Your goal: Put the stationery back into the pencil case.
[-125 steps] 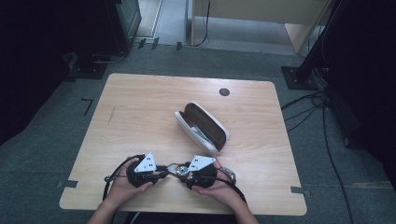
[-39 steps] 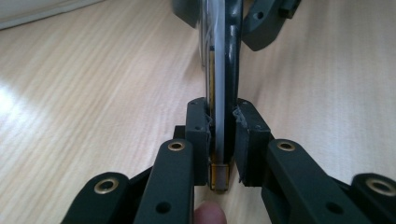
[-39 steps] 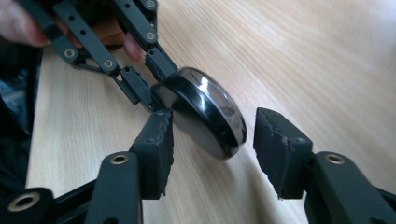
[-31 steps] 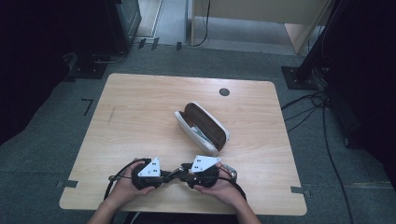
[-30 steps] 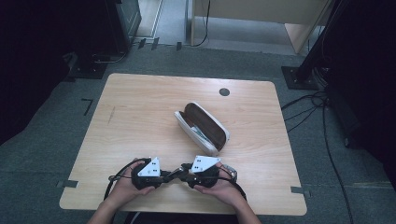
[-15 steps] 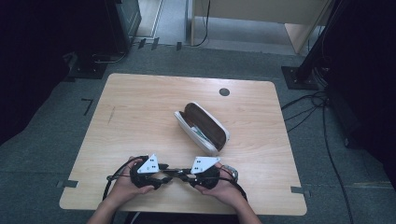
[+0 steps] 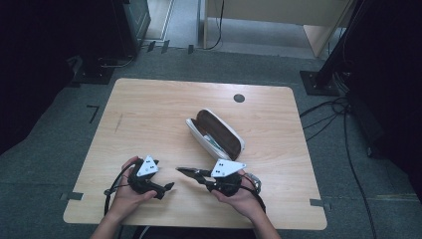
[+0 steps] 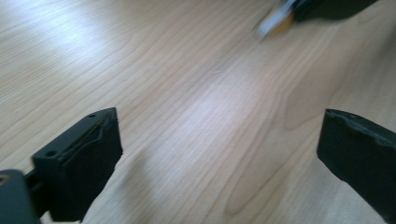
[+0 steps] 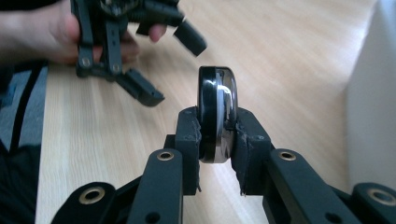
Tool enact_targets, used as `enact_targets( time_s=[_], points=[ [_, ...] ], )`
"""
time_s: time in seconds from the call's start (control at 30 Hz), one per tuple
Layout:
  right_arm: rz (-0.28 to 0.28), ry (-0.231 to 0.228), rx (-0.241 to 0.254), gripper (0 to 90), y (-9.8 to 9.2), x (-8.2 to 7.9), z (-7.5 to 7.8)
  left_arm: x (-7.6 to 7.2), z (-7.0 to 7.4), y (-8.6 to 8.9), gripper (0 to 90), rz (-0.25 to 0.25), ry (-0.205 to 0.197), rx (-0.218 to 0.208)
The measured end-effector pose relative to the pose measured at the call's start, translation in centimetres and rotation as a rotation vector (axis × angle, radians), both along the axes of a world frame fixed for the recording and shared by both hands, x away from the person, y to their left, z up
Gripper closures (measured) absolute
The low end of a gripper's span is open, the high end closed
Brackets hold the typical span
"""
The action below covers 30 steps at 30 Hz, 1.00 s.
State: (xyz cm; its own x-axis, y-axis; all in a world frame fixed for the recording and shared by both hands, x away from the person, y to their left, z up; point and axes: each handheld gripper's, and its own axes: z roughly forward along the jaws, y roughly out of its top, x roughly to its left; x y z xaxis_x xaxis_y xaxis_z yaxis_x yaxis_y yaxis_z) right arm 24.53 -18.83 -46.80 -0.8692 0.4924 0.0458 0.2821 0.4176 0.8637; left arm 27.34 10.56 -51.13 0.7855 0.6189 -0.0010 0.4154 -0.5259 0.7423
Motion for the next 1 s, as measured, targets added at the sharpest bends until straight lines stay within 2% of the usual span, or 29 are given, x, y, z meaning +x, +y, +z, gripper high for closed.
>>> enact_targets(
  time_s=[0.17, 0.27, 0.5, 0.73, 0.9, 1.0],
  points=[
    [-0.043, -0.008, 0.043, 74.4, -0.7, 0.0, 1.6, 0.1, 0.0, 0.3, 0.0, 0.047, -0.001, 0.014],
    [-0.073, -0.017, 0.069, 74.3, -1.2, 0.3, 2.3, 0.2, -0.2, 0.3, 0.0, 0.069, -0.001, 0.038],
    [-0.164, -0.038, 0.119, 74.3, -2.7, 1.1, 4.2, 0.2, -0.5, 0.0, 0.0, 0.084, 0.003, 0.070],
    [-0.259, -0.056, 0.170, 74.3, -4.4, 2.2, 5.4, 0.4, -0.6, 0.0, 0.0, 0.103, 0.018, 0.081],
    [-0.301, -0.064, 0.182, 74.3, -5.1, 3.0, 5.7, 0.5, -0.7, -0.1, 0.0, 0.105, 0.022, 0.094],
    [-0.333, -0.064, 0.163, 74.3, -5.3, 3.5, 5.5, 0.5, -0.7, -0.1, 0.0, 0.106, 0.024, 0.093]
  ],
)
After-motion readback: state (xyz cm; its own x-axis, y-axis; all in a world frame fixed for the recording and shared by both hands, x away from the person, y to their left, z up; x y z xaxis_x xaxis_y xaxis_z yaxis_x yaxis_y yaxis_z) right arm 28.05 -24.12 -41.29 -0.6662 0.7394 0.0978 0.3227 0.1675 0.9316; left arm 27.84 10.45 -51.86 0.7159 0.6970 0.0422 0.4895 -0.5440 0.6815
